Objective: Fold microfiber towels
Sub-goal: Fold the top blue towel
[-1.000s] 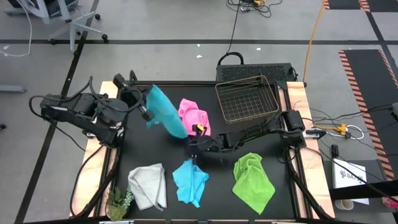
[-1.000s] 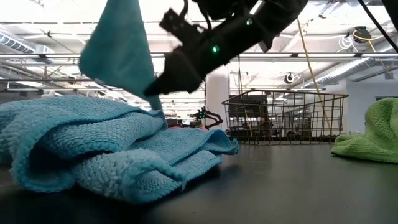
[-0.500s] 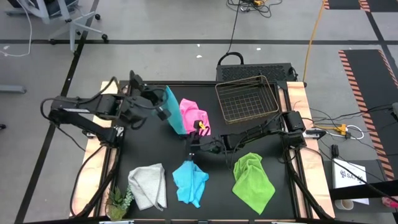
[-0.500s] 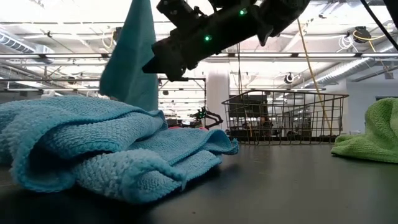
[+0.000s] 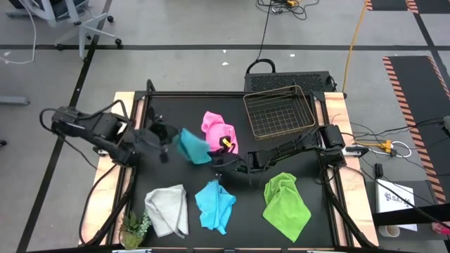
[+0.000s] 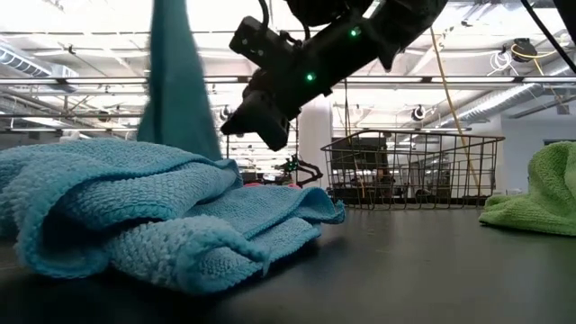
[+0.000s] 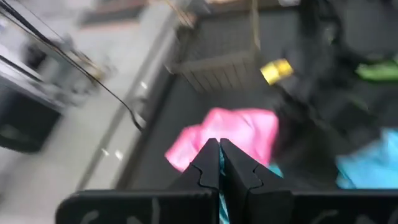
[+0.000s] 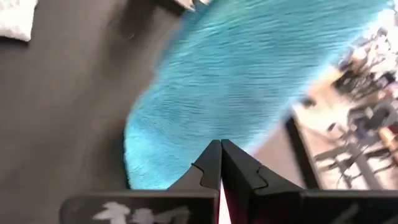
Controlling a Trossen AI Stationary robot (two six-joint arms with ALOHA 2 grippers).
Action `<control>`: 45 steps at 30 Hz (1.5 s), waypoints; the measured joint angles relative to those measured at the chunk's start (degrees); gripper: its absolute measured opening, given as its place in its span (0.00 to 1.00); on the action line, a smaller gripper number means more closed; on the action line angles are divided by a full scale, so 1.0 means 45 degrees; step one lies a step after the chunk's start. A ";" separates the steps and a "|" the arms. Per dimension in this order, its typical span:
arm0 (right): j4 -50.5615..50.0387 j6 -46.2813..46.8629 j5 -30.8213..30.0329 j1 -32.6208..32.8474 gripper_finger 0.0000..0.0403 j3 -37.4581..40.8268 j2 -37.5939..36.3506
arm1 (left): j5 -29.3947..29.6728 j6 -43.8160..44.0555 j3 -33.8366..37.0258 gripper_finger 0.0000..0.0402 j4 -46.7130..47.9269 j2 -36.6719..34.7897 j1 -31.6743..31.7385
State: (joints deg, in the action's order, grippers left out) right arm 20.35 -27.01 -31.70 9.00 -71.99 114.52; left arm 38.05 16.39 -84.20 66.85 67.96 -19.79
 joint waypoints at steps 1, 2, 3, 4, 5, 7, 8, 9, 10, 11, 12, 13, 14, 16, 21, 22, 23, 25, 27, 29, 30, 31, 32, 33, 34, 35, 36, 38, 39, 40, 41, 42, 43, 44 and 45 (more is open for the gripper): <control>0.0267 -0.0332 0.0000 -0.0010 0.00 0.0000 0.0000 | -0.0142 0.0472 0.0000 0.01 0.0465 0.0003 -0.0176; 0.0559 -0.0648 0.0000 -0.0042 0.00 0.0000 0.0000 | -0.0277 0.0944 0.0000 0.01 0.0896 0.0063 -0.0346; 0.0833 -0.0918 0.0003 -0.0074 0.00 -0.0005 0.0000 | -0.0477 0.1331 0.0000 0.01 0.1244 0.0133 -0.0484; 0.1071 -0.1139 0.0001 -0.0114 0.00 -0.0005 0.0000 | -0.0694 0.1654 0.0000 0.01 0.1539 0.0212 -0.0599; 0.1263 -0.1339 0.0011 -0.0165 0.00 -0.0005 0.0000 | -0.1011 0.1845 0.0000 0.01 0.1770 0.0301 -0.0719; 0.1585 -0.1665 0.0034 -0.0259 0.00 -0.0005 0.0000 | -0.1836 0.1957 0.0005 0.02 0.2107 0.0484 -0.0935; 0.1748 -0.1782 0.0038 -0.0319 0.00 -0.0005 0.0000 | -0.2224 0.2047 0.0005 0.02 0.2161 0.0585 -0.1036; 0.1870 -0.1857 0.0042 -0.0379 0.00 -0.0005 0.0000 | -0.2549 0.2105 0.0005 0.02 0.2160 0.0700 -0.1132; 0.1923 -0.1884 0.0051 -0.0438 0.00 -0.0005 0.0000 | -0.2915 0.2085 0.0005 0.01 0.2156 0.0837 -0.1232; 0.1923 -0.1897 0.0050 -0.0502 0.00 -0.0005 0.0000 | -0.3272 0.1978 0.0005 0.01 0.2161 0.0975 -0.1338; 0.1913 -0.1906 0.0053 -0.0556 0.00 -0.0005 0.0000 | -0.3616 0.1815 0.0005 0.01 0.2156 0.1133 -0.1418; 0.1901 -0.1913 0.0053 -0.0593 0.00 -0.0005 0.0000 | -0.3885 0.1709 0.0005 0.01 0.2156 0.1278 -0.1491; 0.1901 -0.1913 0.0053 -0.0639 0.00 -0.0005 0.0000 | -0.4124 0.1624 0.0005 0.01 0.2156 0.1438 -0.1588; 0.1906 -0.1913 0.0071 -0.0690 0.00 -0.0005 0.0000 | -0.4629 0.1565 0.0005 0.02 0.2156 0.1752 -0.1795; 0.1901 -0.1918 0.0388 -0.0677 0.00 -0.0005 0.0000 | -0.5793 0.1850 0.0005 0.01 0.2128 0.2446 -0.2420; 0.1906 -0.1913 0.0729 -0.0677 0.00 -0.0005 0.0000 | -0.5791 0.1962 0.0005 0.02 0.2127 0.2566 -0.2573; 0.1902 -0.1831 0.1197 -0.0677 0.00 -0.0005 0.0000 | -0.5791 0.2097 0.0005 0.02 0.2127 0.2652 -0.2702; 0.1867 -0.1408 0.2681 -0.0740 0.00 -0.0005 0.0000 | -0.5751 0.2389 0.0005 0.02 0.2110 0.2827 -0.2932; 0.1713 -0.0526 0.4891 -0.0950 0.00 -0.0005 0.0000 | -0.5498 0.2737 0.0005 0.01 0.2093 0.3000 -0.3138; 0.1665 0.0715 0.7518 -0.1370 0.00 -0.0005 0.0000 | -0.5081 0.3143 0.0010 0.01 0.2071 0.3129 -0.3330; 0.1663 0.1374 0.8713 -0.1628 0.00 -0.0005 0.0005 | -0.4867 0.3302 0.0010 0.02 0.2059 0.3180 -0.3387; 0.1672 0.1993 0.9579 -0.1935 0.00 -0.0008 0.0005 | -0.4699 0.3439 0.0010 0.02 0.2059 0.3233 -0.3421; 0.1615 0.2426 1.0099 -0.2184 0.00 -0.0040 0.0005 | -0.4506 0.3535 0.0010 0.02 0.2052 0.3296 -0.3463; 0.1441 0.2702 1.0320 -0.2409 0.00 -0.0110 0.0005 | -0.4162 0.3620 0.0010 0.02 0.2045 0.3376 -0.3484; 0.1213 0.2844 1.0324 -0.2584 0.00 -0.0169 0.0005 | -0.3733 0.3703 0.0010 0.01 0.2052 0.3449 -0.3481; 0.0874 0.2872 1.0303 -0.2744 0.00 -0.0235 0.0005 | -0.3262 0.3813 0.0010 0.01 0.2090 0.3521 -0.3473; 0.0528 0.2886 1.0317 -0.2870 0.00 -0.0320 0.0005 | -0.2713 0.3889 0.0010 0.01 0.2127 0.3586 -0.3446; -0.0005 0.2875 1.0346 -0.3052 0.00 -0.0393 0.0005 | -0.1597 0.3967 0.0055 0.01 0.2127 0.3681 -0.3400; -0.0207 0.2861 1.0365 -0.3131 0.00 -0.0393 0.0005 | -0.1153 0.3953 0.0086 0.01 0.2136 0.3739 -0.3293; -0.0451 0.2846 1.0372 -0.3212 0.00 -0.0393 0.0005 | -0.0850 0.3866 0.0110 0.01 0.2132 0.3799 -0.3159; -0.0823 0.2748 1.0375 -0.3295 0.00 -0.0393 -0.0029 | -0.0639 0.3784 0.0117 0.01 0.2133 0.3840 -0.3006; -0.1290 0.2532 1.0370 -0.3373 0.00 -0.0393 -0.0112 | -0.0454 0.3716 0.0121 0.01 0.2129 0.3858 -0.2818; -0.1643 0.2248 1.0370 -0.3465 0.00 -0.0393 -0.0169 | -0.0258 0.3714 0.0121 0.01 0.2126 0.3854 -0.2577; -0.1927 0.1968 1.0369 -0.3575 0.00 -0.0393 -0.0280 | -0.0012 0.3699 0.0117 0.01 0.2138 0.3837 -0.2287; -0.2337 0.1695 1.0366 -0.3691 0.00 -0.0393 -0.0414 | 0.0159 0.3618 0.0117 0.01 0.2139 0.3828 -0.1951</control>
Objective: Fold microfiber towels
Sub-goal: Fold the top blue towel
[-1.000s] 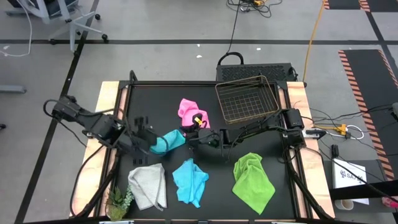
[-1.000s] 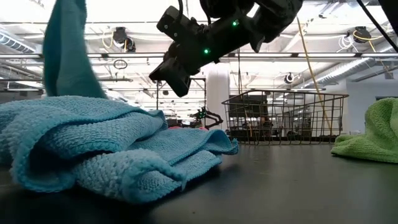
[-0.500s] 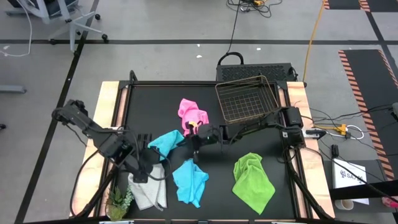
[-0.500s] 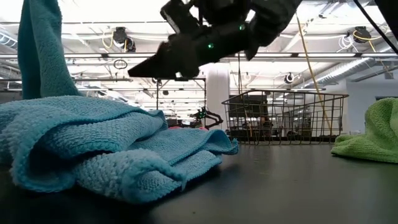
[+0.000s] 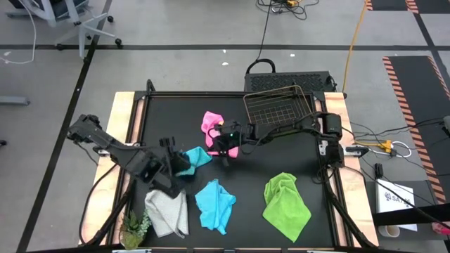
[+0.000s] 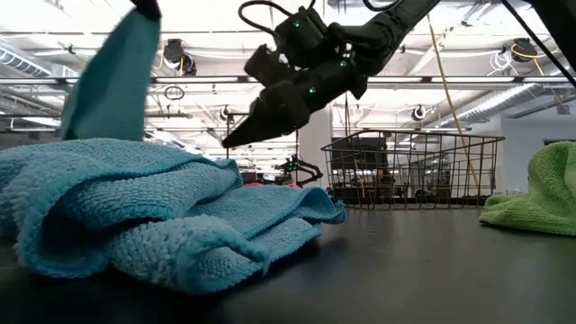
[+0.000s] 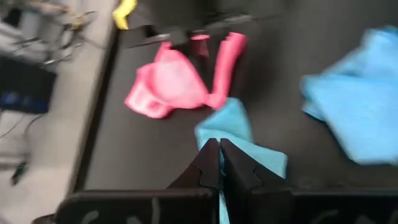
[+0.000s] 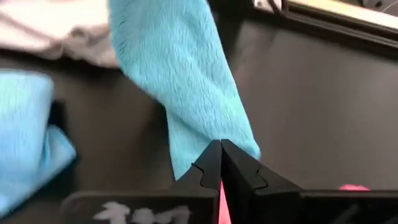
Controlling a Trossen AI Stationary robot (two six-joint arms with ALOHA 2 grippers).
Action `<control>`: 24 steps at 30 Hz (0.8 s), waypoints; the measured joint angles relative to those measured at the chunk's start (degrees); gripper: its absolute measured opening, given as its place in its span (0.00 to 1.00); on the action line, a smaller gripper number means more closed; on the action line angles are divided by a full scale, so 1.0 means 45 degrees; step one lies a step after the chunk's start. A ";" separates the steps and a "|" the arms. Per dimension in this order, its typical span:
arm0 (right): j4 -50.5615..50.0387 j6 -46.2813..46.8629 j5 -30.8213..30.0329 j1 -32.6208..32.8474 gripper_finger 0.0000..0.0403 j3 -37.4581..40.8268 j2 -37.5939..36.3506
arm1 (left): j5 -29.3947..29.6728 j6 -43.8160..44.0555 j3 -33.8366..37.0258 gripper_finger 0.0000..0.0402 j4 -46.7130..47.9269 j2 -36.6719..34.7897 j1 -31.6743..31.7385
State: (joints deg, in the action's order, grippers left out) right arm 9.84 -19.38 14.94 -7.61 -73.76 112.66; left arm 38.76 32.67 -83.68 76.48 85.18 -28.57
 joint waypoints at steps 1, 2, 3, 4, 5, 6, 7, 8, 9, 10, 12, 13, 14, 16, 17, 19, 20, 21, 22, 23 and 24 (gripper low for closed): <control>-0.0326 -0.0249 0.0018 -0.0137 0.00 0.0000 -0.0150 | 0.0058 -0.0072 -0.0001 0.01 0.0000 -0.0004 0.0364; -0.0469 -0.0471 0.0020 -0.0270 0.00 0.0000 -0.0286 | 0.0058 -0.0117 0.0004 0.01 -0.0002 0.0001 0.0767; -0.0635 -0.0576 0.0029 -0.0414 0.00 0.0000 -0.0415 | 0.0044 -0.0094 -0.0001 0.01 -0.0007 0.0006 0.1203; -0.0830 -0.0599 0.0046 -0.0553 0.00 0.0000 -0.0584 | -0.0056 -0.0002 -0.0001 0.01 -0.0007 0.0006 0.1613; -0.1013 -0.0584 0.0051 -0.0671 0.00 0.0000 -0.0776 | -0.0287 0.0151 0.0001 0.01 -0.0005 0.0006 0.2044; -0.1133 -0.0557 0.0048 -0.0781 0.00 0.0000 -0.0964 | -0.0675 0.0335 -0.0001 0.01 -0.0017 0.0001 0.2474; -0.1198 -0.0528 0.0054 -0.0877 0.00 0.0000 -0.1200 | -0.1228 0.0586 0.0003 0.01 -0.0027 0.0001 0.2884; -0.1301 -0.0503 0.0061 -0.0948 0.00 0.0000 -0.1438 | -0.1935 0.0936 0.0002 0.01 -0.0039 0.0006 0.3285; -0.1398 -0.0301 0.0087 -0.1014 0.00 0.0000 -0.1677 | -0.2784 0.1380 0.0001 0.01 -0.0046 0.0006 0.3663; -0.1476 0.0094 0.0119 -0.1079 0.00 0.0000 -0.1944 | -0.3794 0.1876 0.0004 0.01 -0.0047 0.0006 0.3972; -0.1699 0.1008 0.0679 -0.1203 0.00 0.0000 -0.2522 | -0.5851 0.2916 0.0004 0.01 -0.0056 0.0006 0.4301; -0.1738 0.1497 0.1137 -0.1265 0.00 0.0000 -0.2843 | -0.6571 0.3368 0.0001 0.01 -0.0123 0.0006 0.4296; -0.1785 0.1927 0.1713 -0.1336 0.00 0.0000 -0.3183 | -0.7035 0.3700 0.0004 0.01 -0.0286 0.0006 0.4245; -0.1750 0.2616 0.2897 -0.1396 0.00 0.0000 -0.3850 | -0.7221 0.3910 0.0002 0.01 -0.1126 0.0001 0.4076; -0.1825 0.2836 0.3367 -0.1390 0.00 0.0000 -0.4197 | -0.7132 0.3780 0.0003 0.01 -0.1764 0.0001 0.4025; -0.2016 0.3089 0.3759 -0.1315 0.00 0.0000 -0.4831 | -0.6576 0.3159 -0.0001 0.01 -0.3175 0.0001 0.4052; -0.2223 0.3130 0.3760 -0.1277 0.00 0.0000 -0.5132 | -0.6287 0.2687 -0.0002 0.01 -0.3931 0.0001 0.4122; -0.2342 0.3119 0.3757 -0.1240 0.00 0.0000 -0.5392 | -0.5913 0.2131 -0.0032 0.01 -0.4597 0.0001 0.4210; -0.2457 0.3115 0.3747 -0.1208 0.00 0.0000 -0.5643 | -0.5505 0.1557 -0.0072 0.01 -0.5229 0.0001 0.4334; -0.2615 0.3119 0.3747 -0.1171 0.00 0.0000 -0.5839 | -0.5104 0.0897 -0.0200 0.01 -0.5821 0.0005 0.4461; -0.2692 0.3124 0.3735 -0.1122 0.00 0.0000 -0.5991 | -0.4733 0.0254 -0.0362 0.01 -0.6316 0.0006 0.4616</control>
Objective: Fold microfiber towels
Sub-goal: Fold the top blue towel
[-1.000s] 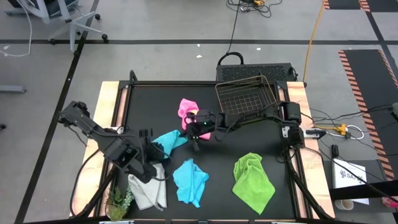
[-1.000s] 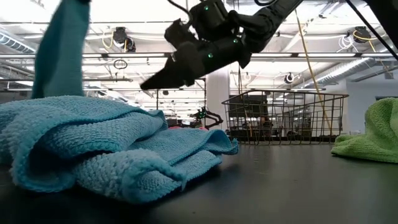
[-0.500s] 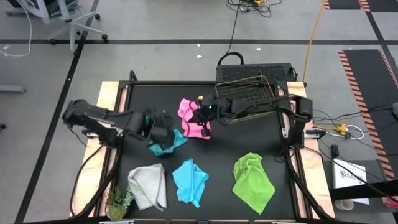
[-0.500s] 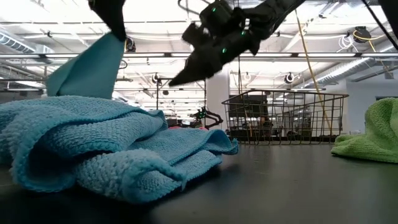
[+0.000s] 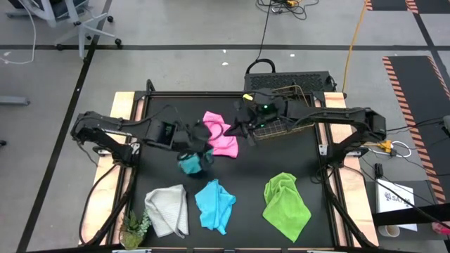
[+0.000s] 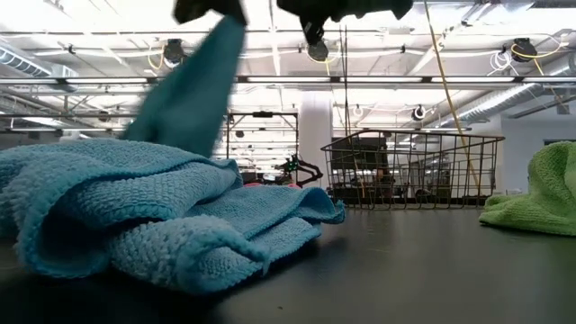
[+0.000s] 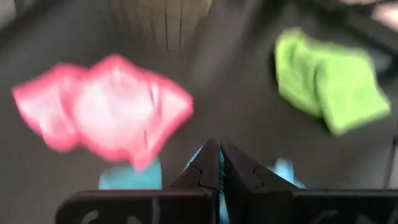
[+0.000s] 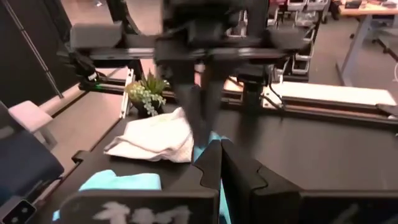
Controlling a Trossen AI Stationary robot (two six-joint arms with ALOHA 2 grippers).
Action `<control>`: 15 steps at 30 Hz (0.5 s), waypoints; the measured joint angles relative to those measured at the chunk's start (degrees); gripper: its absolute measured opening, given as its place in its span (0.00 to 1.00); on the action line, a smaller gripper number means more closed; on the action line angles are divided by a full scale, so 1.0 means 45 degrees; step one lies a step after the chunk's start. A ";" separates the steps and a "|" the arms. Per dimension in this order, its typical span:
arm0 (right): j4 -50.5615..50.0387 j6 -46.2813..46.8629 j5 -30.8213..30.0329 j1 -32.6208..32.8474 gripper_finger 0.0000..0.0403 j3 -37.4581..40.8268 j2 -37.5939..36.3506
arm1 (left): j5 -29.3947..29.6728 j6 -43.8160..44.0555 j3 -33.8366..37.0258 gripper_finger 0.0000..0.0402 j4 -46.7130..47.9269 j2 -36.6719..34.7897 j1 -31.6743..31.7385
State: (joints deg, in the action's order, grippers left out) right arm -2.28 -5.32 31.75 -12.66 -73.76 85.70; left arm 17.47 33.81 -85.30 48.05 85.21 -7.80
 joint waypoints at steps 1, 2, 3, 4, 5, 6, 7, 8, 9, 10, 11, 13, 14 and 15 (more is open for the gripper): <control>-0.0066 0.0000 -0.0010 0.0054 0.00 0.0000 -0.0111 | 0.0398 -0.0586 -0.0225 0.01 -0.0392 0.0000 0.0171; -0.0197 0.0000 -0.0010 0.0136 0.00 0.0000 -0.0151 | 0.0829 -0.1124 -0.0489 0.01 -0.0688 -0.0003 0.0313; -0.0374 0.0027 -0.0010 0.0215 0.00 0.0000 -0.0197 | 0.1208 -0.1632 -0.0758 0.01 -0.0858 -0.0005 0.0447; -0.0608 0.0027 -0.0039 0.0295 0.00 0.0000 -0.0201 | 0.1574 -0.2112 -0.1039 0.01 -0.0948 -0.0007 0.0597; -0.0825 0.0021 -0.0119 0.0375 0.00 0.0000 -0.0201 | 0.1896 -0.2517 -0.1298 0.01 -0.0940 -0.0010 0.0721; -0.1039 0.0010 -0.0340 0.0456 0.00 0.0000 -0.0203 | 0.2225 -0.2866 -0.1543 0.01 -0.0908 -0.0010 0.0838; -0.1266 -0.0010 -0.0645 0.0526 0.00 0.0000 -0.0206 | 0.2594 -0.3113 -0.1773 0.01 -0.0855 -0.0010 0.0960; -0.1521 -0.0078 -0.0971 0.0607 0.00 0.0000 -0.0206 | 0.3071 -0.3309 -0.2003 0.01 -0.0750 -0.0010 0.1073; -0.1801 -0.0190 -0.1341 0.0695 0.00 0.0000 -0.0206 | 0.3605 -0.3427 -0.2239 0.01 -0.0632 -0.0010 0.1169; -0.2034 -0.0333 -0.1786 0.0805 0.00 0.0001 -0.0206 | 0.4117 -0.3570 -0.2452 0.01 -0.0573 -0.0010 0.1277; -0.2211 -0.0467 -0.2321 0.0951 0.00 0.0005 -0.0206 | 0.4487 -0.3728 -0.2658 0.01 -0.0545 -0.0010 0.1393; -0.2524 -0.0984 -0.3776 0.1272 0.00 0.0005 -0.0206 | 0.4721 -0.4034 -0.2941 0.01 -0.0543 -0.0024 0.1631; -0.2686 -0.1347 -0.4597 0.1421 0.00 0.0005 -0.0206 | 0.4705 -0.4112 -0.3029 0.01 -0.0545 -0.0024 0.1721; -0.2901 -0.1724 -0.5445 0.1552 0.00 0.0005 -0.0206 | 0.4626 -0.4209 -0.3078 0.01 -0.0532 -0.0024 0.1789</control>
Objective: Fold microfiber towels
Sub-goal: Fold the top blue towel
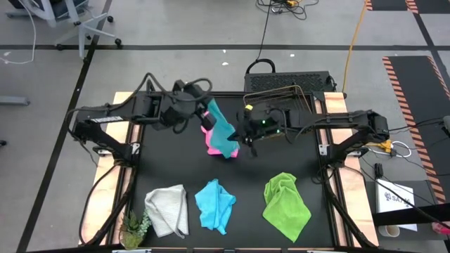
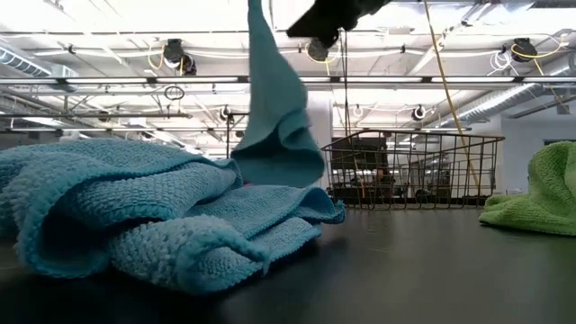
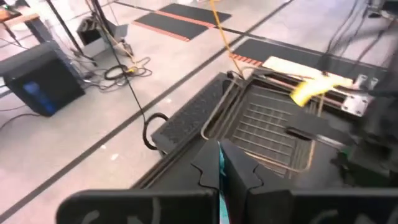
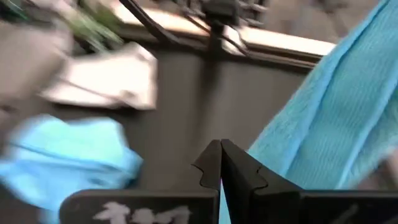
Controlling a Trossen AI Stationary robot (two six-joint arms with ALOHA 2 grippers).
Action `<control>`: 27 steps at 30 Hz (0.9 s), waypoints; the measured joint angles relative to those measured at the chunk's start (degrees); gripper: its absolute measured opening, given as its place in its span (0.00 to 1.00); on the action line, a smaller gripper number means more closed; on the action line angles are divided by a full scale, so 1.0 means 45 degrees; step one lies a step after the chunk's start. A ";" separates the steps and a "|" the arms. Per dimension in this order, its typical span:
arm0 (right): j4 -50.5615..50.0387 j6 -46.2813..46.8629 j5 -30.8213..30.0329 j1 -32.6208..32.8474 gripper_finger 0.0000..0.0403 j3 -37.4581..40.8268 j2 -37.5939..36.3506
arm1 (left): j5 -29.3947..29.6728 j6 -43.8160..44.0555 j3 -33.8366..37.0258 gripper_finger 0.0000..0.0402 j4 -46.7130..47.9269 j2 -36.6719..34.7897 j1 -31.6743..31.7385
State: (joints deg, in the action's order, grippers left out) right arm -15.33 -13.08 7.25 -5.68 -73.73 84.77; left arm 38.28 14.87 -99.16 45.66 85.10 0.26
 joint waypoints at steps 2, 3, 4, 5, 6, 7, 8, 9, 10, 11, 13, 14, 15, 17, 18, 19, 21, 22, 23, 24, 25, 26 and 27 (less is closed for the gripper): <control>-0.0389 -0.0568 -0.1460 0.0154 0.00 0.0000 0.0000 | -0.0386 -0.0131 -0.0014 0.01 0.0021 0.0004 0.0061; -0.0491 -0.0730 -0.2027 0.0191 0.00 0.0000 0.0000 | -0.0649 -0.0159 -0.0014 0.02 0.0038 0.0005 0.0068; -0.0607 -0.0836 -0.2490 0.0197 0.01 0.0000 0.0000 | -0.0894 -0.0159 -0.0014 0.02 0.0107 0.0005 0.0029; -0.0744 -0.0929 -0.2762 0.0180 0.01 0.0000 -0.0005 | -0.1174 -0.0167 -0.0014 0.01 0.0211 0.0005 -0.0026; -0.0799 -0.0955 -0.2900 0.0090 0.01 0.0005 -0.0015 | -0.1424 -0.0169 -0.0014 0.01 0.0290 0.0005 -0.0098; -0.0820 -0.0963 -0.2868 -0.0010 0.02 0.0005 -0.0071 | -0.1655 -0.0162 -0.0014 0.01 0.0327 0.0005 -0.0186; -0.0853 -0.0955 -0.2792 -0.0132 0.02 0.0005 -0.0107 | -0.1958 -0.0147 -0.0014 0.01 0.0369 0.0005 -0.0290; -0.0818 -0.0951 -0.2565 -0.0273 0.03 0.0005 -0.0139 | -0.2228 -0.0138 -0.0014 0.01 0.0411 0.0005 -0.0377; -0.0728 -0.0936 -0.2316 -0.0414 0.03 0.0005 -0.0155 | -0.2389 -0.0041 -0.0014 0.02 0.0429 0.0005 -0.0478; -0.0720 -0.0927 -0.2002 -0.0547 0.04 0.0005 -0.0155 | -0.2499 0.0055 -0.0014 0.02 0.0458 0.0005 -0.0560; -0.0788 -0.0731 -0.1181 -0.0736 0.04 0.0005 -0.0124 | -0.2508 0.0112 -0.0014 0.01 0.0528 0.0005 -0.0698; -0.0794 -0.0535 -0.0727 -0.0786 0.05 0.0005 -0.0088 | -0.2503 0.0114 -0.0014 0.01 0.0522 -0.0014 -0.0738; -0.0801 -0.0325 -0.0201 -0.0825 0.05 0.0005 -0.0055 | -0.2501 0.0140 -0.0014 0.01 0.0533 -0.0071 -0.0749; -0.1076 -0.0198 0.0556 -0.0830 0.06 0.0005 0.0037 | -0.2486 0.0255 -0.0019 0.02 0.0478 -0.0131 -0.0749; -0.1249 -0.0197 0.0721 -0.0827 0.07 0.0005 0.0095 | -0.2472 0.0306 -0.0024 0.02 0.0482 -0.0155 -0.0744; -0.1380 -0.0195 0.0731 -0.0823 0.08 0.0005 0.0161 | -0.2468 0.0384 -0.0029 0.02 0.0496 -0.0155 -0.0749; -0.1525 -0.0195 0.0728 -0.0825 0.11 0.0005 0.0288 | -0.2480 0.0392 -0.0022 0.01 0.0613 -0.0189 -0.0756; -0.1605 -0.0195 0.0724 -0.0825 0.13 0.0005 0.0323 | -0.2511 0.0396 -0.0019 0.01 0.0622 -0.0201 -0.0778; -0.1642 -0.0200 0.0724 -0.0829 0.15 0.0005 0.0394 | -0.2549 0.0451 -0.0019 0.01 0.0593 -0.0224 -0.0810; -0.1564 -0.0241 0.0724 -0.0837 0.17 0.0005 0.0472 | -0.2609 0.0498 -0.0019 0.01 0.0595 -0.0249 -0.0833; -0.1529 -0.0264 0.0724 -0.0889 0.19 0.0005 0.0525 | -0.2635 0.0598 -0.0024 0.02 0.0585 -0.0257 -0.0858; -0.1537 -0.0302 0.0731 -0.0913 0.21 0.0005 0.0626 | -0.2698 0.0697 -0.0024 0.02 0.0589 -0.0257 -0.0917; -0.1424 -0.0322 0.0738 -0.0928 0.23 0.0005 0.0722 | -0.2755 0.0776 -0.0024 0.02 0.0603 -0.0255 -0.0958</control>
State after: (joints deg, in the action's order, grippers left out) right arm -21.74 -14.53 10.57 -9.85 -73.71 88.02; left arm 25.88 18.36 -99.26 48.38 83.95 -4.06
